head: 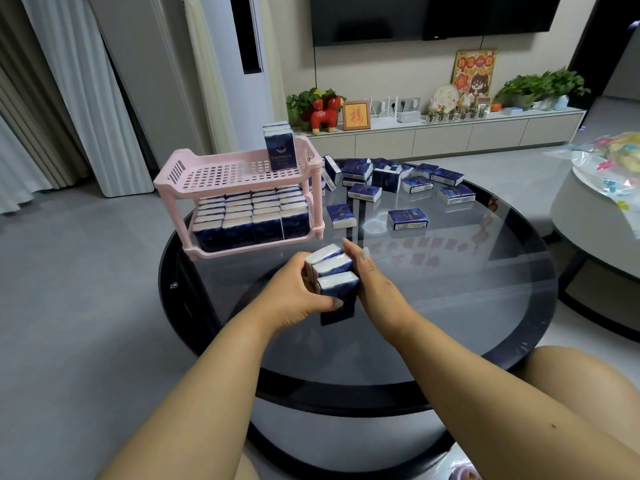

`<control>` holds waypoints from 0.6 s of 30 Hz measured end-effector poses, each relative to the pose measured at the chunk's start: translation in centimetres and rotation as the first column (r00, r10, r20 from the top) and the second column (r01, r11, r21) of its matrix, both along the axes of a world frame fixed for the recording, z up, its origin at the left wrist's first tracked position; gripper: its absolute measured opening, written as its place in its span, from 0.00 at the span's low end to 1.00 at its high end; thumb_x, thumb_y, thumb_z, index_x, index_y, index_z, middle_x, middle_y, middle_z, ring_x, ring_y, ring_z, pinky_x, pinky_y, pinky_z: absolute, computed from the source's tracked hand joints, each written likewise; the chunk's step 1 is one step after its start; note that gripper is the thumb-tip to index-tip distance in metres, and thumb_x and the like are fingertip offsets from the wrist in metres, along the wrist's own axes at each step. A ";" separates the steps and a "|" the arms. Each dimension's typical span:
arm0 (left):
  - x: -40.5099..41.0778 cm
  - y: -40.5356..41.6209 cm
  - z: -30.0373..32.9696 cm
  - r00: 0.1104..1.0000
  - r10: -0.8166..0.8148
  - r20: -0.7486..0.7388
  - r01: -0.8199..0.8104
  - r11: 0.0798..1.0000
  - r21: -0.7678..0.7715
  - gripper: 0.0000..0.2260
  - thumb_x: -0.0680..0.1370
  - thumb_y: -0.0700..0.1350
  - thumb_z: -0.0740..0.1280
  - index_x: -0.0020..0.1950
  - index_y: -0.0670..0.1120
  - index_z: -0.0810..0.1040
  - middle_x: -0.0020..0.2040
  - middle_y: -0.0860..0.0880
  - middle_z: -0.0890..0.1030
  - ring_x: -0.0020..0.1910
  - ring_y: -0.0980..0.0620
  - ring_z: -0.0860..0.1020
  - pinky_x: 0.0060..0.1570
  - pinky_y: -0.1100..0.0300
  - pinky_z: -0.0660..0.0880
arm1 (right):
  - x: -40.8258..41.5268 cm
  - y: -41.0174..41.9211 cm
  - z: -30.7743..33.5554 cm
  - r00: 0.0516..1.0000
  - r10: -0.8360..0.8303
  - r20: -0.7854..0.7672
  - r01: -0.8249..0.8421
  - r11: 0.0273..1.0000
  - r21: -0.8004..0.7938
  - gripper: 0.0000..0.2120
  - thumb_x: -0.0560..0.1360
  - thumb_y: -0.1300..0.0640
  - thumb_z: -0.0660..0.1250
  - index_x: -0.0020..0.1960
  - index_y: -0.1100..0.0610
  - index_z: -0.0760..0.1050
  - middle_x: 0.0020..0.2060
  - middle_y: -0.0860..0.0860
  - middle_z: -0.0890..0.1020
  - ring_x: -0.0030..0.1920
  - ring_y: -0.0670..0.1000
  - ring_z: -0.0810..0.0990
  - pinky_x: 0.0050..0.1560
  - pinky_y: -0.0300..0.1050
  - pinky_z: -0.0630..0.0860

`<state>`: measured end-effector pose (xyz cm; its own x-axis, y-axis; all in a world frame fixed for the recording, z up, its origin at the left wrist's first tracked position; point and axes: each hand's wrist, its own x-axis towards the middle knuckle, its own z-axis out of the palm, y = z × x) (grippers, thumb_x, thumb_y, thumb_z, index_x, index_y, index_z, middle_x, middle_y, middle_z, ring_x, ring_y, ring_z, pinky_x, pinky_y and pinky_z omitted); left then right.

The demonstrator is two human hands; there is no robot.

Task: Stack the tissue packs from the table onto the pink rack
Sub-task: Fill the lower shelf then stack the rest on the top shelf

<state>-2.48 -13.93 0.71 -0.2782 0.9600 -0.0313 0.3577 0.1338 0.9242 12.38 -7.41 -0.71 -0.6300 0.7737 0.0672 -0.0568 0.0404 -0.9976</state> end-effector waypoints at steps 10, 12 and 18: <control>-0.5 -0.5 -1.2 1.000 0.005 0.010 -0.005 1.000 0.013 0.35 0.62 0.39 0.82 0.64 0.52 0.69 0.58 0.57 0.79 0.57 0.61 0.77 0.55 0.64 0.76 | -1.1 0.9 -2.3 0.994 0.113 -0.008 -0.113 0.976 -0.185 0.43 0.62 0.20 0.56 0.70 0.41 0.67 0.68 0.46 0.73 0.68 0.47 0.70 0.73 0.53 0.60; -0.4 -0.5 -1.4 0.999 0.030 0.033 -0.032 0.999 0.035 0.33 0.63 0.38 0.81 0.63 0.51 0.71 0.57 0.57 0.80 0.56 0.62 0.78 0.52 0.67 0.76 | -1.1 0.6 -2.0 0.993 0.121 -0.004 -0.120 0.979 -0.163 0.40 0.65 0.21 0.53 0.69 0.41 0.68 0.66 0.46 0.75 0.68 0.47 0.71 0.73 0.54 0.60; -0.6 -0.1 -1.7 0.999 0.030 0.031 -0.031 0.999 0.029 0.33 0.64 0.37 0.80 0.64 0.52 0.70 0.57 0.58 0.80 0.55 0.64 0.78 0.50 0.69 0.75 | -1.5 0.3 -1.7 0.996 0.082 0.042 -0.077 0.991 -0.108 0.37 0.65 0.21 0.50 0.66 0.39 0.71 0.63 0.45 0.77 0.65 0.44 0.74 0.72 0.51 0.62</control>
